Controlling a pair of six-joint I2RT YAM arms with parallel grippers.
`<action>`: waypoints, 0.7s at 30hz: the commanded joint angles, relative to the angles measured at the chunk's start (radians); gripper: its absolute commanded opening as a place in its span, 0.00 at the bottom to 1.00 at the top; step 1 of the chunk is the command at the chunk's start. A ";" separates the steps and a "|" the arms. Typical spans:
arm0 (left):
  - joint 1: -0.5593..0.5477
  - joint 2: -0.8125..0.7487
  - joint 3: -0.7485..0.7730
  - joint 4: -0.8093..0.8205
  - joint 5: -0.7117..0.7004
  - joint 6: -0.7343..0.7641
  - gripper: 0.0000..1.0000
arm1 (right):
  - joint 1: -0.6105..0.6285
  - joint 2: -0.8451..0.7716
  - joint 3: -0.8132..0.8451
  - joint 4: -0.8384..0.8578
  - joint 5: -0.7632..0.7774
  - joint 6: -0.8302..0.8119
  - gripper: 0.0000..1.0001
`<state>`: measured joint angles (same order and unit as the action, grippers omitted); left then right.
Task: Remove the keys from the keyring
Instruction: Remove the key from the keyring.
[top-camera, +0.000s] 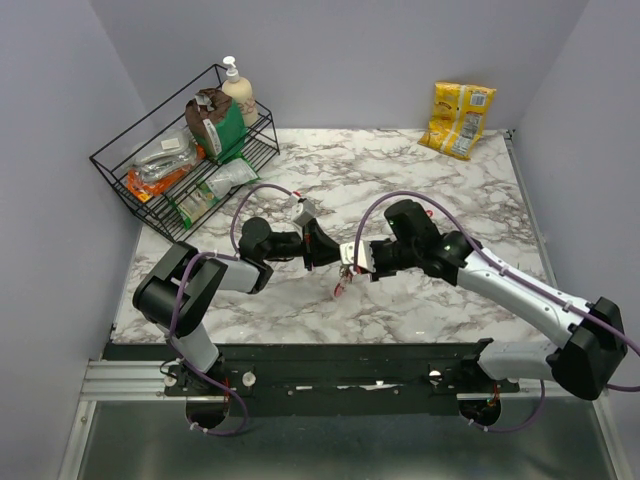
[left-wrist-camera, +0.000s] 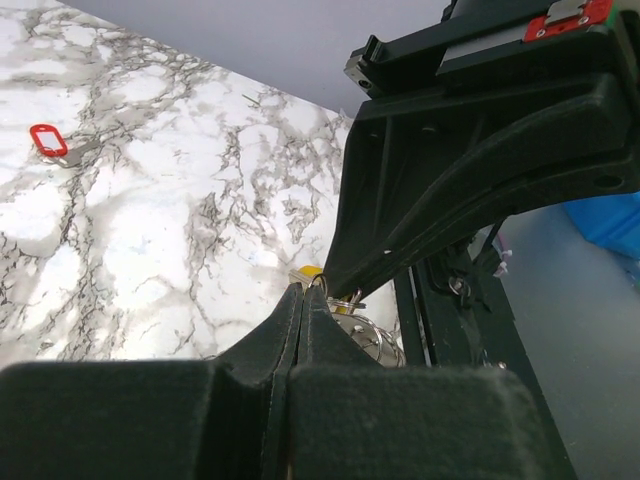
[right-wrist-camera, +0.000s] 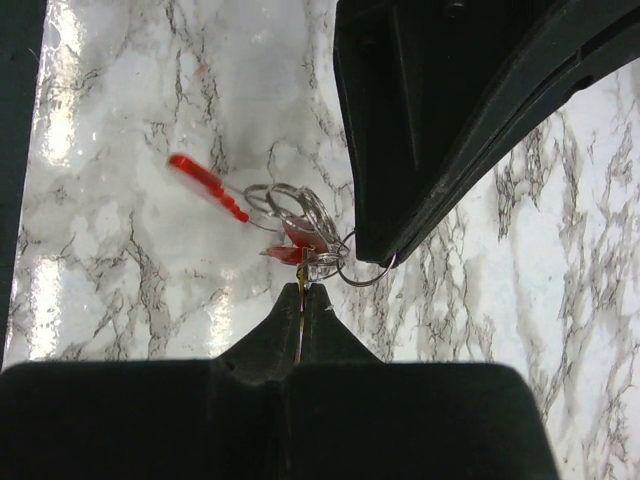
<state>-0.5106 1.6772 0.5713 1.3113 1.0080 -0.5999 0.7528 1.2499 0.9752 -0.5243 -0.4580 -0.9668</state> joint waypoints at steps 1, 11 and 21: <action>0.009 -0.025 -0.011 0.348 -0.088 0.064 0.00 | 0.011 -0.043 0.028 -0.072 -0.076 0.031 0.01; 0.009 -0.024 -0.013 0.309 -0.088 0.097 0.00 | -0.018 -0.124 0.040 -0.080 -0.065 0.051 0.01; 0.000 -0.016 -0.010 0.309 -0.068 0.095 0.00 | -0.066 -0.165 0.046 -0.017 -0.080 0.112 0.01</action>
<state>-0.5266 1.6676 0.5652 1.3674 0.9977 -0.5468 0.6979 1.1252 0.9836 -0.5400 -0.4805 -0.9131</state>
